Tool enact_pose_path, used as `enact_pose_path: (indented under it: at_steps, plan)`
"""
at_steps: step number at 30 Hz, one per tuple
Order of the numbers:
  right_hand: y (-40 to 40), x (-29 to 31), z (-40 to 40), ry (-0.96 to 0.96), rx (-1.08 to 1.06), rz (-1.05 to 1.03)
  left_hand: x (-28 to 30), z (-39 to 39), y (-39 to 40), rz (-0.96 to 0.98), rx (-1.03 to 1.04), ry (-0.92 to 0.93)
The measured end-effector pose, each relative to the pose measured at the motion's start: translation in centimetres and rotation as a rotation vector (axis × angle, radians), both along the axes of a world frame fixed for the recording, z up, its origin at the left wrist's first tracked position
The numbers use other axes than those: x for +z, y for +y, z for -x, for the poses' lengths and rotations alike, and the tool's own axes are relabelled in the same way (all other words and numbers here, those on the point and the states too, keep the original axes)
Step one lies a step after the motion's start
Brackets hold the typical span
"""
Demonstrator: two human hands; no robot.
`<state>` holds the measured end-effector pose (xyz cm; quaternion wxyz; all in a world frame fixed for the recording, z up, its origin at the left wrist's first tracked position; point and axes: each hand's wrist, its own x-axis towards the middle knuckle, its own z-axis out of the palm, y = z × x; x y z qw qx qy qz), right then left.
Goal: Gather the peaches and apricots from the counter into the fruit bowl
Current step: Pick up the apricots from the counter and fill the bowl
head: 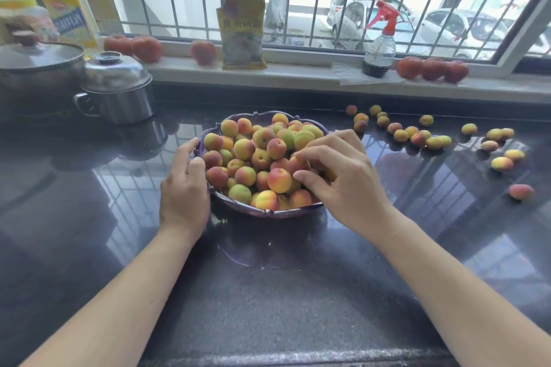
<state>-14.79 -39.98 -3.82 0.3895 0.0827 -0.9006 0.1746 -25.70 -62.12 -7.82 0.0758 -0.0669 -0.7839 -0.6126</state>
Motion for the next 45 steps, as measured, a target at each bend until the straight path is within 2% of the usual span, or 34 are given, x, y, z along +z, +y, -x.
enact_pose_path:
  at_steps: [4,7,11,14,16,19,24,29,34,39,41,45]
  plan:
    - [0.1,-0.4,-0.2,-0.013,0.011,0.035,-0.1,-0.1,-0.2,-0.003,0.0,0.0]
    - [0.2,0.0,-0.4,0.062,0.017,0.196,0.1,-0.2,-0.1,-0.013,0.0,-0.006]
    - [1.8,-0.3,-0.3,0.135,-0.188,0.52,0.2,-0.3,-0.1,-0.014,-0.002,-0.005]
    - [5.4,-1.1,1.1,0.027,-0.385,0.738,0.2,-0.3,-0.1,-0.035,-0.001,-0.021]
    - [8.4,-2.2,2.8,-0.195,-0.506,0.664,0.2,-0.3,-0.1,-0.044,-0.001,-0.026]
    - [12.4,-4.4,5.6,-0.502,-0.613,0.321,0.0,-0.2,0.0,-0.039,0.003,-0.022]
    - [15.9,-5.0,10.1,-0.541,-0.541,0.098,-0.3,0.1,0.0,-0.061,0.013,-0.019]
    - [16.8,-5.0,12.4,-0.645,-0.625,0.081,-0.2,0.2,0.2,-0.07,0.032,-0.012]
    - [15.9,-5.0,11.2,-0.47,-0.664,0.048,-0.2,0.2,0.1,-0.059,0.006,-0.018]
    - [15.8,-4.4,10.7,-0.493,-0.636,0.133,-0.3,0.3,-0.1,-0.067,0.011,-0.032]
    - [15.6,-4.1,10.0,-0.489,-0.585,0.203,-0.3,0.4,-0.1,-0.08,0.009,-0.038]
    - [13.4,-2.7,6.7,-0.479,-0.431,0.503,0.0,0.4,0.1,-0.058,-0.008,-0.038]
